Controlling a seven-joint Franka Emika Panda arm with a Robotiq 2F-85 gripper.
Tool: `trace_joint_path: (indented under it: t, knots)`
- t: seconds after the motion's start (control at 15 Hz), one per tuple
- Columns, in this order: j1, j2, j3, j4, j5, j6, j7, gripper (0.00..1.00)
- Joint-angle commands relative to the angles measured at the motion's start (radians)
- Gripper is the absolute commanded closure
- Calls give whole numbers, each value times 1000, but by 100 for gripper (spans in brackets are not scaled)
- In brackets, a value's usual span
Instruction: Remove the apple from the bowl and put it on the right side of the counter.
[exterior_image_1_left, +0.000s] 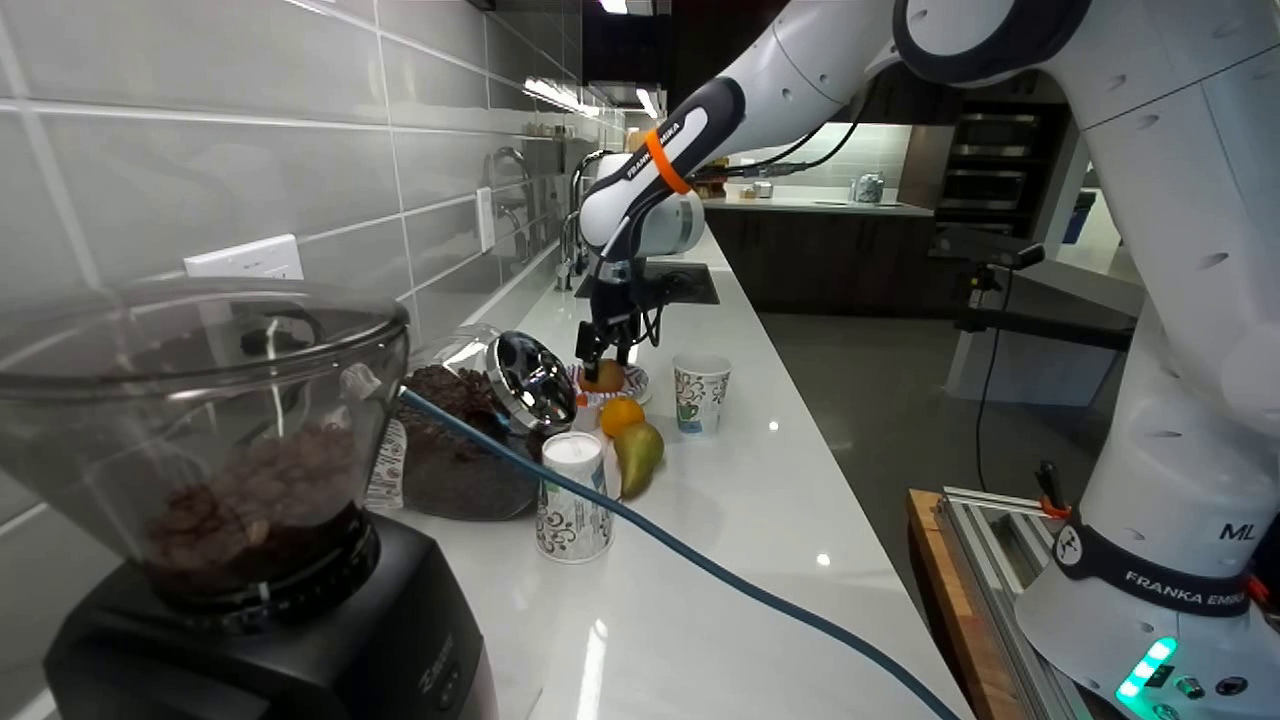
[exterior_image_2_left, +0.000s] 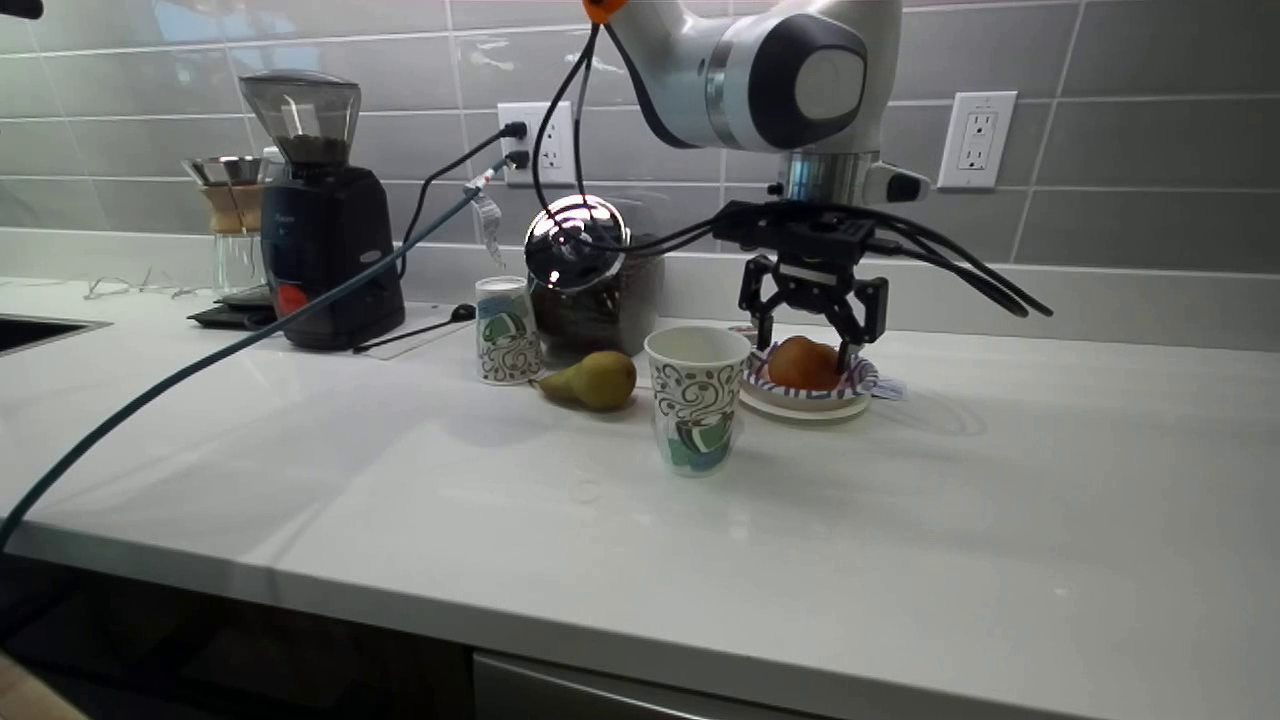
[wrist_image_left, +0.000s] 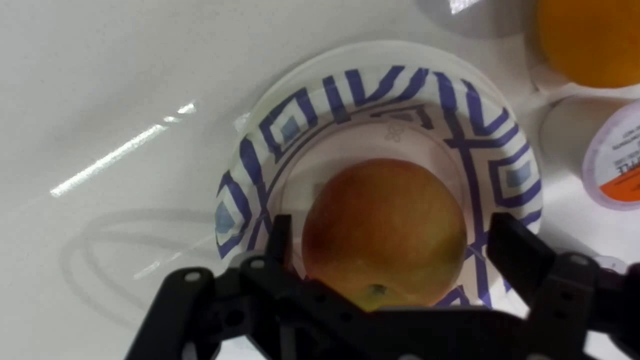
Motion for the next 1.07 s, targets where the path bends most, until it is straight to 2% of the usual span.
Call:
trace_joint_path:
  t: [0.0, 0.33, 0.4, 0.47, 0.6, 0.67, 0.73, 0.87, 1.0]
  knots:
    - [-18, 30, 13, 37, -48, 6, 2, 0]
    - [-31, 46, 26, 49, -49, 7, -6, 0]
    - [-32, 50, 29, 51, -48, 11, -6, 7]
    - [-31, 56, 28, 52, -53, 24, -5, 28]
    - [-36, 64, 34, 55, -51, 50, -13, 40]
    - [-37, 70, 35, 58, -51, 63, -14, 33]
    - [-36, 73, 33, 59, -57, 74, -12, 8]
    - [-36, 80, 32, 63, -60, 94, -11, 0]
    - [-39, 93, 36, 66, -60, 129, -13, 0]
